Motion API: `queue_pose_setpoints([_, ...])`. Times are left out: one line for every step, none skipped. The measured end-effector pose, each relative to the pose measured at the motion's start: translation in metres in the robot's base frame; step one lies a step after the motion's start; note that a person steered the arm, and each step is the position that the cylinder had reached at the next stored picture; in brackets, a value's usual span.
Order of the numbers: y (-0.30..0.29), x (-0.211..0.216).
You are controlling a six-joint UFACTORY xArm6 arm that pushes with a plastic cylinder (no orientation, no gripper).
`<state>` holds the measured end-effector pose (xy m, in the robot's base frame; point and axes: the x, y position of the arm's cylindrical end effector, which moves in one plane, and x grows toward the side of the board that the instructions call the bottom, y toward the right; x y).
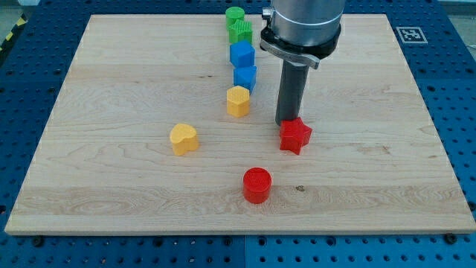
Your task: Move the yellow hexagon to the left of the blue triangle
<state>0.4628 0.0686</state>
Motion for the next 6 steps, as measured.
queue_pose_setpoints([0.000,0.000])
queue_pose_setpoints([-0.013,-0.017])
queue_pose_setpoints([-0.049,-0.024])
queue_pose_setpoints([-0.068,-0.025])
queue_pose_setpoints([-0.077,-0.025])
queue_pose_setpoints([-0.109,-0.028])
